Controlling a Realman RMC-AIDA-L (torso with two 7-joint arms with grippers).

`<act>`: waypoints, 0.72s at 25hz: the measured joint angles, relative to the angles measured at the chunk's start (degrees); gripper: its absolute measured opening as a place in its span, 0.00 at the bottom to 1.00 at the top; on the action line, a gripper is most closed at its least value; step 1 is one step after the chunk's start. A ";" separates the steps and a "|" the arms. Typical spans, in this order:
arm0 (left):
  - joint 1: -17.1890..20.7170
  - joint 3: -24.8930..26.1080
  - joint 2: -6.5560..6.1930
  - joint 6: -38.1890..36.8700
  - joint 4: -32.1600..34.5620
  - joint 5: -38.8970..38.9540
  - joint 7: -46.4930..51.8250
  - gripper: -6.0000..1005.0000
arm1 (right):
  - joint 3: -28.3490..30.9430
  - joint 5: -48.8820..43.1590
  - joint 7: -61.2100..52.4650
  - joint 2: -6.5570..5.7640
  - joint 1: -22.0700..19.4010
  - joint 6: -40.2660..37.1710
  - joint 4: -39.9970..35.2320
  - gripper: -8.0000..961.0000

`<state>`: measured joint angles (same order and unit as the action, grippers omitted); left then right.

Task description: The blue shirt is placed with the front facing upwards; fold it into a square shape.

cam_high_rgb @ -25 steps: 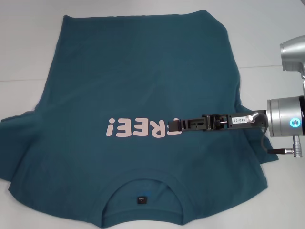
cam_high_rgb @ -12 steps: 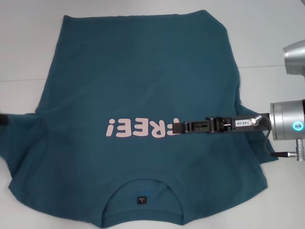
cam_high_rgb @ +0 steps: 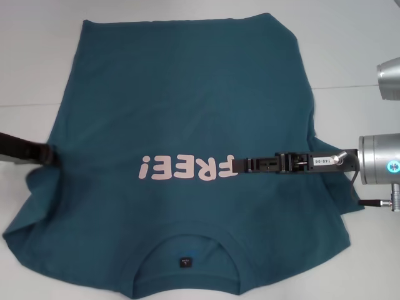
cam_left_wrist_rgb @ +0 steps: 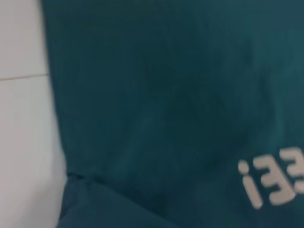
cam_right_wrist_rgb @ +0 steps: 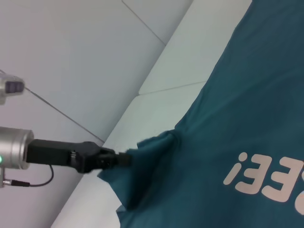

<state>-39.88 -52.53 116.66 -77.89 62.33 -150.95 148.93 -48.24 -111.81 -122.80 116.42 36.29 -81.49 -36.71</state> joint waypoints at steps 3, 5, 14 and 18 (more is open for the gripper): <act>-1.85 -3.28 1.61 1.47 -1.25 -5.38 -0.11 0.03 | 0.00 -0.15 0.13 -0.05 -0.13 0.70 0.09 0.65; -2.49 -4.38 2.52 2.36 -1.66 -7.94 -0.26 0.02 | -0.01 -0.23 0.18 -0.05 -0.37 1.11 0.15 0.65; -3.52 -4.38 3.34 2.72 -3.51 -5.85 -0.98 0.04 | -0.02 -0.27 0.20 -0.30 -0.79 1.65 0.24 0.65; -3.13 -3.02 3.12 2.32 -3.56 -2.78 -2.05 0.10 | -0.02 -0.28 0.20 -0.35 -0.79 1.65 0.24 0.65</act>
<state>-43.01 -55.55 119.78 -75.57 58.77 -153.73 146.87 -48.25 -112.09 -122.60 116.07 35.51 -79.84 -36.47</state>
